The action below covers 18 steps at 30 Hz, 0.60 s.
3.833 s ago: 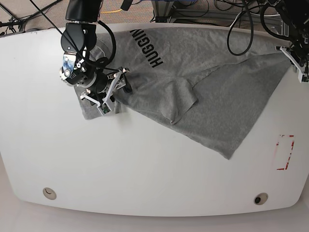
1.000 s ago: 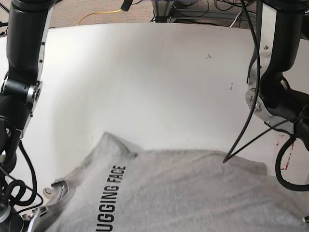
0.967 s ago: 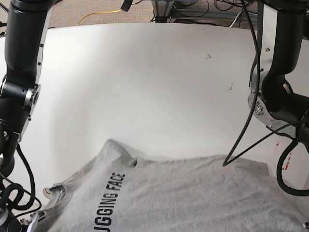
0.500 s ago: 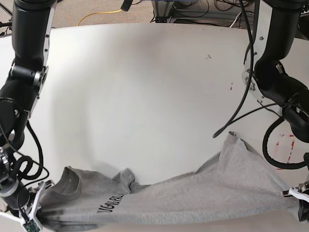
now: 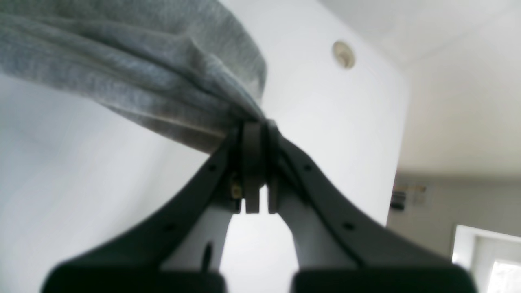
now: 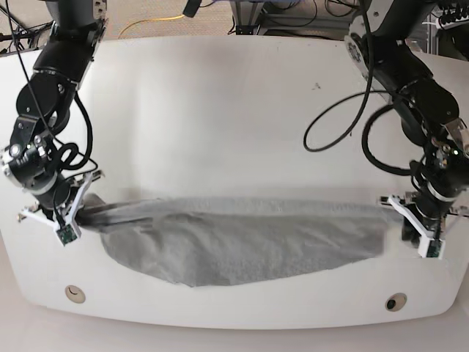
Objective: Fold the T-shirt properly
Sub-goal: 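Lift the shirt with both grippers and swing it out over the table, then lay the shirt flat, pulling both grippers back toward the robot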
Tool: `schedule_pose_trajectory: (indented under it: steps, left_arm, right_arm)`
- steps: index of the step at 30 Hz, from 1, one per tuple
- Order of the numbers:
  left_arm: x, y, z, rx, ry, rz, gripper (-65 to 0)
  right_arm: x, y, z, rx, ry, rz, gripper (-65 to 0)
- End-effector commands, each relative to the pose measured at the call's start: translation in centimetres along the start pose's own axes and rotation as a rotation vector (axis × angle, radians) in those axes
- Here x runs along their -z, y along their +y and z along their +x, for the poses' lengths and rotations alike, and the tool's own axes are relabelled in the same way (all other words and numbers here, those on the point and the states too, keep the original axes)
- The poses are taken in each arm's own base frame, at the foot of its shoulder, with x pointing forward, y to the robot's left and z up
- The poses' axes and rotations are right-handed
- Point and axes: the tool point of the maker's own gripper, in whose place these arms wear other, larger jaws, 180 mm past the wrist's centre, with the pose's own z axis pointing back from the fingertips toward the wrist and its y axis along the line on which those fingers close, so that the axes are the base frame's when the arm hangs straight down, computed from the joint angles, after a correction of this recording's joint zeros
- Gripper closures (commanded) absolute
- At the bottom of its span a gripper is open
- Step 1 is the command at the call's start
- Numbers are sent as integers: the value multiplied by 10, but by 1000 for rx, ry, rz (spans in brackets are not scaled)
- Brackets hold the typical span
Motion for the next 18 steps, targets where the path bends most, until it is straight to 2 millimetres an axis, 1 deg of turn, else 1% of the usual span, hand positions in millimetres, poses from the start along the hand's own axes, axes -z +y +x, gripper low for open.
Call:
schedule_pose_trajectory:
  steps: [1, 4, 5, 6, 8, 10, 12, 13, 14, 18]
  left_arm:
    - [-4, -1, -9, 11, 4, 2, 0]
    - [-4, -10, -49, 13, 96, -22, 0]
    - [-6, -15, -66, 10, 132, -38, 0]
    - [-7, -19, -76, 7, 151, -51, 0]
    - [-12, -29, -101, -8, 196, -92, 0]
    - [-19, -40, -128, -22, 251, -133, 0]
    - [-24, -46, -144, -29, 285, -153, 0]
    - [-28, -50, -155, -33, 310, -165, 0]
    - [-31, -52, -162, -34, 327, -169, 0]
    - [-40, -56, -185, -33, 381, -180, 0]
  right_arm:
    - [-6, 3, -20, 31, 18, -10, 0]
    - [-8, 13, -50, 55, 80, 10, 0]
    - [-10, 18, -63, 63, 108, 19, 0]
    - [-10, 24, -70, 69, 125, 31, 0]
    - [-12, 35, -91, 99, 165, 51, 0]
    - [-17, 42, -111, 129, 206, 59, 0]
    - [-20, 48, -123, 146, 231, 66, 0]
    - [-21, 55, -130, 151, 247, 79, 0]
    - [-22, 59, -135, 152, 262, 87, 0]
    - [-28, 73, -154, 155, 308, 116, 0]
